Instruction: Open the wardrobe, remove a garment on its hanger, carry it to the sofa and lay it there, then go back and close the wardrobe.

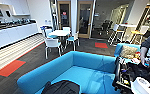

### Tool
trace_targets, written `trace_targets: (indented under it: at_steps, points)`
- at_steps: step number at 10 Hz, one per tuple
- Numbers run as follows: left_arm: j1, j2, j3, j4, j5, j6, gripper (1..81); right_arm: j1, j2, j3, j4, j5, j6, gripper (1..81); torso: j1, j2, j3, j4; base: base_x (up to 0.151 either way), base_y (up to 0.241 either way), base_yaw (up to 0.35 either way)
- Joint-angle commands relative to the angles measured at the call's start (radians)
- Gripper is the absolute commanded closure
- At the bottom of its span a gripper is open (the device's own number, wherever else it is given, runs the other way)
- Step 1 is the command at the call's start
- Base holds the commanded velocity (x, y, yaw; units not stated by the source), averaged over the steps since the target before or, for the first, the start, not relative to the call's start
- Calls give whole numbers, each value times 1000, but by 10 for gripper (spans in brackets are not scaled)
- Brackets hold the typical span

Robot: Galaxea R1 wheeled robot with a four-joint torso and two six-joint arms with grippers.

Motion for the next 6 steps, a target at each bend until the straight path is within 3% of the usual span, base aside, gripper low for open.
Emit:
trace_targets:
  at_steps: [1,6]
  points:
    - [-33,-2,-2,10,27,0,10,21,1,-1,-6,-50,0,10,0,0,0,0,0,0,0]
    - [-33,-5,-3,4,30,-1,10,21,1,-2,-5,-50,0,10,0,0,0,0,0,0,0]
